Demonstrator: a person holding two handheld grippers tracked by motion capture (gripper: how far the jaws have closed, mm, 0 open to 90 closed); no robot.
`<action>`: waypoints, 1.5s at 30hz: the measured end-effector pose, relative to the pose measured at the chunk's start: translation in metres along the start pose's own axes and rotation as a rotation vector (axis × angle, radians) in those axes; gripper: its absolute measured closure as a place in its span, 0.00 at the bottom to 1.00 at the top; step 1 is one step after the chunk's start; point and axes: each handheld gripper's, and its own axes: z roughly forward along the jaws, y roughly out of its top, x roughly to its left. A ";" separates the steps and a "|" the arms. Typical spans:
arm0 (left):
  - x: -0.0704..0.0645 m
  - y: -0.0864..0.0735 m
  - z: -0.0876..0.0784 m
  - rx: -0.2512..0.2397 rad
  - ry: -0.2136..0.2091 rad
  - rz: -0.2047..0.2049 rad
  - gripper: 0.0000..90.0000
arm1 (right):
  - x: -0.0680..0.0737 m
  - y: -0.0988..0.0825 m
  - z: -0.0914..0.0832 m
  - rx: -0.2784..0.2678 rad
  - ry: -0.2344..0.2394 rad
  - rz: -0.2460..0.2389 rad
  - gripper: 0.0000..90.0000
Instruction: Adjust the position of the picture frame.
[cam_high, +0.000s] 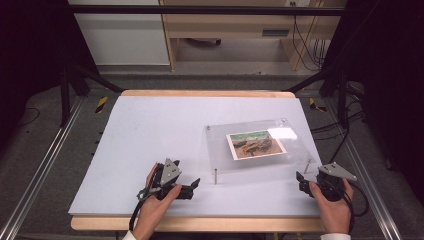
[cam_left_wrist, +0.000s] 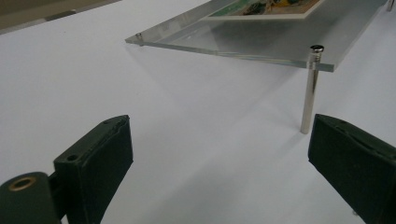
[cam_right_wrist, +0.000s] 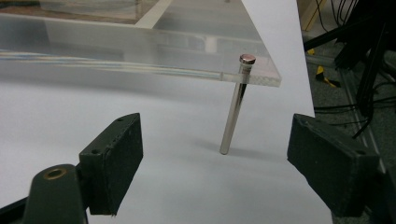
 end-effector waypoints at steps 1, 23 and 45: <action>0.000 0.000 0.000 0.000 0.000 0.000 0.06 | 0.000 0.000 0.000 0.000 0.000 0.000 0.21; -0.016 0.004 0.000 -0.027 -0.085 -0.007 0.07 | -0.006 0.003 0.016 -0.026 0.007 -0.023 0.36; -0.024 0.007 0.003 -0.019 -0.098 -0.046 0.22 | -0.027 0.006 0.032 -0.066 0.125 0.094 0.89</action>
